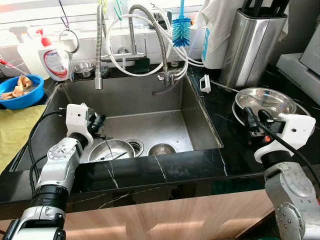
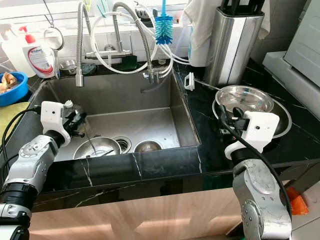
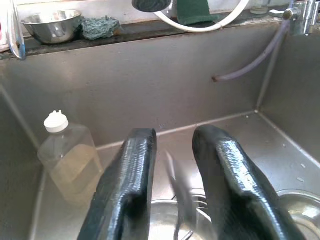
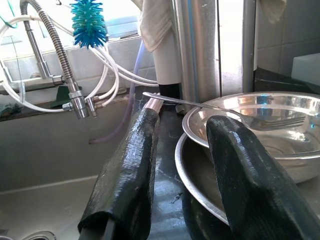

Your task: Kitchen organization

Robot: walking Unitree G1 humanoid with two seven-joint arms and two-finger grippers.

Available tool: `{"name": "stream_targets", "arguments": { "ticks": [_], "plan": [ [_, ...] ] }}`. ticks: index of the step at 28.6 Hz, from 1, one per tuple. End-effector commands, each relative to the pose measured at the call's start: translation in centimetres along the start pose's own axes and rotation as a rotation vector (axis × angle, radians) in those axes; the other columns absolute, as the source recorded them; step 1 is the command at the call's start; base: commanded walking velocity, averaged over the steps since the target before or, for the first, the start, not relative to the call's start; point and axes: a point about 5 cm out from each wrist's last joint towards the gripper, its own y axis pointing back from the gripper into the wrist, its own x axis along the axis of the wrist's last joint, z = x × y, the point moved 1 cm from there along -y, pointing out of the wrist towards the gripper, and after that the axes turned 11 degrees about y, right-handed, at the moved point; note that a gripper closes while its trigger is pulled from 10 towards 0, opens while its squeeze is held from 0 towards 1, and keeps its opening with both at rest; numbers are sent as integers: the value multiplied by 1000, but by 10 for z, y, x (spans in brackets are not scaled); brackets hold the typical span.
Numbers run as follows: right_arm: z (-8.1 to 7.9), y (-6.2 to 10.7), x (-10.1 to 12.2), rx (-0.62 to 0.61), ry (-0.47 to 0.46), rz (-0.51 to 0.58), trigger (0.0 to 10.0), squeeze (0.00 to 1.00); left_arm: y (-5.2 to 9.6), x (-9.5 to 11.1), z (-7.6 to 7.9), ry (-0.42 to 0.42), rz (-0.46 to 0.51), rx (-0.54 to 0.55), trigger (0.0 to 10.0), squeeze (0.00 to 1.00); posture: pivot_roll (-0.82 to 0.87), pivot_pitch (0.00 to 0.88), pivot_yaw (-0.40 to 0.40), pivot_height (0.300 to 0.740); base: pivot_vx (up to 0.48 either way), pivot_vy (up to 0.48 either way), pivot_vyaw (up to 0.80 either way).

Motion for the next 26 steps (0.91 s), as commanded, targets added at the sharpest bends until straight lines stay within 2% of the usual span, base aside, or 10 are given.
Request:
{"name": "stream_targets", "arguments": {
  "ticks": [1,8,9,10,11,14,19,26],
  "plan": [
    [0,1,0,-2,-1,2,10000,0,0,4,-3,-5,15,3,10000,1000,-70,0,64,740,0,0,0],
    [1,0,0,-4,0,2,10000,0,-1,4,-1,-6,19,-3,10000,1000,-71,0,62,740,0,0,0],
    [2,0,0,-6,2,3,10000,0,-2,6,2,-5,32,-8,10000,678,-71,0,62,740,0,0,0],
    [2,0,0,-6,2,3,10000,0,-2,6,2,-5,32,-8,10000,678,-71,0,62,740,0,0,0],
    [3,0,1,-8,2,4,10000,0,-2,6,3,-6,37,-7,10000,0,-71,0,61,740,0,0,0],
    [5,-2,5,-23,13,21,10000,0,-3,8,4,-18,43,-4,10000,0,-72,0,58,740,0,0,0],
    [34,-8,19,-161,52,49,10000,0,-3,9,6,-20,54,-2,10000,0,-77,0,57,740,0,0,0],
    [44,-14,25,-201,61,40,10000,0,-4,7,12,-19,58,-12,10000,0,-86,0,54,740,0,0,0]
  ]
}}
